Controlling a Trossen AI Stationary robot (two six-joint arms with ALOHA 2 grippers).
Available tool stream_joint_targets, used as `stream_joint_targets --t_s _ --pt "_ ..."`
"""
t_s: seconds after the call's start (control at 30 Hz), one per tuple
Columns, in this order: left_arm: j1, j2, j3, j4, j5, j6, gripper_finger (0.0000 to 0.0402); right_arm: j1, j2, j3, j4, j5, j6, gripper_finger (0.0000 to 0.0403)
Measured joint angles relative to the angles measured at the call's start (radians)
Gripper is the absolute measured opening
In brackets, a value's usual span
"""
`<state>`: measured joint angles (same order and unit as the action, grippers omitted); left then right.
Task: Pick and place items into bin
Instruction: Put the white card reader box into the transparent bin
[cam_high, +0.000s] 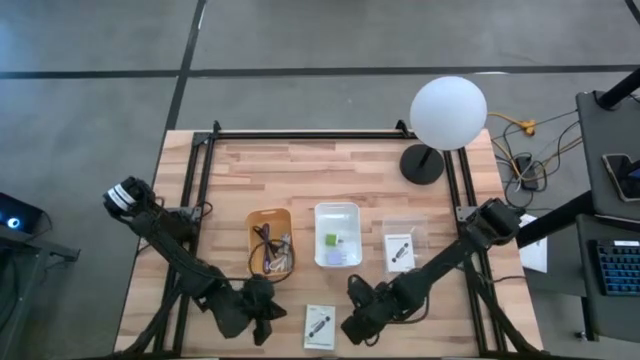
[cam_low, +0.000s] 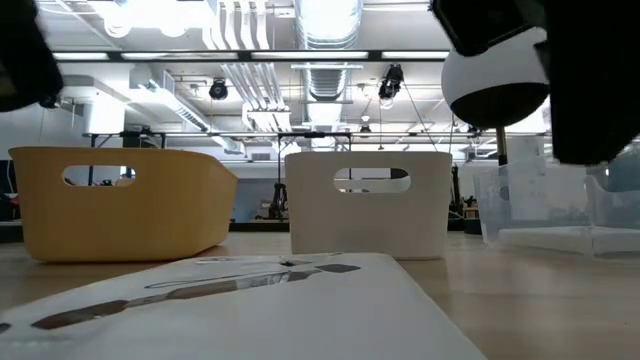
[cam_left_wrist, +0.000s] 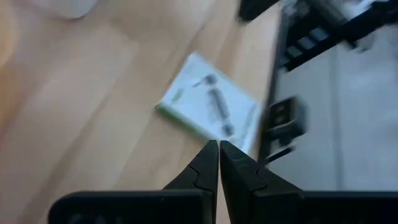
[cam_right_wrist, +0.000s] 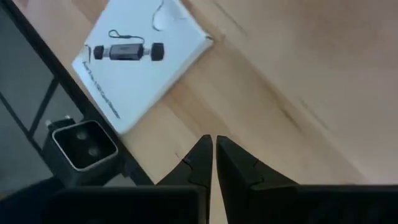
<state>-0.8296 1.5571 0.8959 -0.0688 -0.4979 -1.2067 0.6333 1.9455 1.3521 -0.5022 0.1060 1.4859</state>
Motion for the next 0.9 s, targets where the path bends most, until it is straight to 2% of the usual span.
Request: stream_joint_targets --t_s 0.1,0.23,0.37,0.5,0.67,0.9 --pt "0.031 0.05 -0.013 0.128 0.042 0.056 0.0 -0.009 0.014 0.0 0.02 -0.004 0.006 0.0013" --pt "0.059 0.173 0.026 0.235 0.126 0.036 0.0 -0.014 0.016 -0.001 0.03 -0.01 0.039 0.0013" --pt "0.067 0.317 0.118 0.282 0.192 0.034 0.0 -0.015 0.016 -0.004 0.049 -0.01 0.025 0.0013" --pt "0.069 0.415 0.212 0.287 0.202 0.033 0.0 -0.015 0.016 -0.004 0.088 -0.016 -0.016 0.0013" --pt "0.071 0.44 0.274 0.243 0.192 0.033 0.0 -0.015 0.016 -0.013 0.173 -0.029 -0.074 0.0013" --pt "0.071 0.437 0.33 -0.002 0.165 0.001 0.0 -0.022 0.022 -0.041 0.182 0.013 -0.053 0.0013"
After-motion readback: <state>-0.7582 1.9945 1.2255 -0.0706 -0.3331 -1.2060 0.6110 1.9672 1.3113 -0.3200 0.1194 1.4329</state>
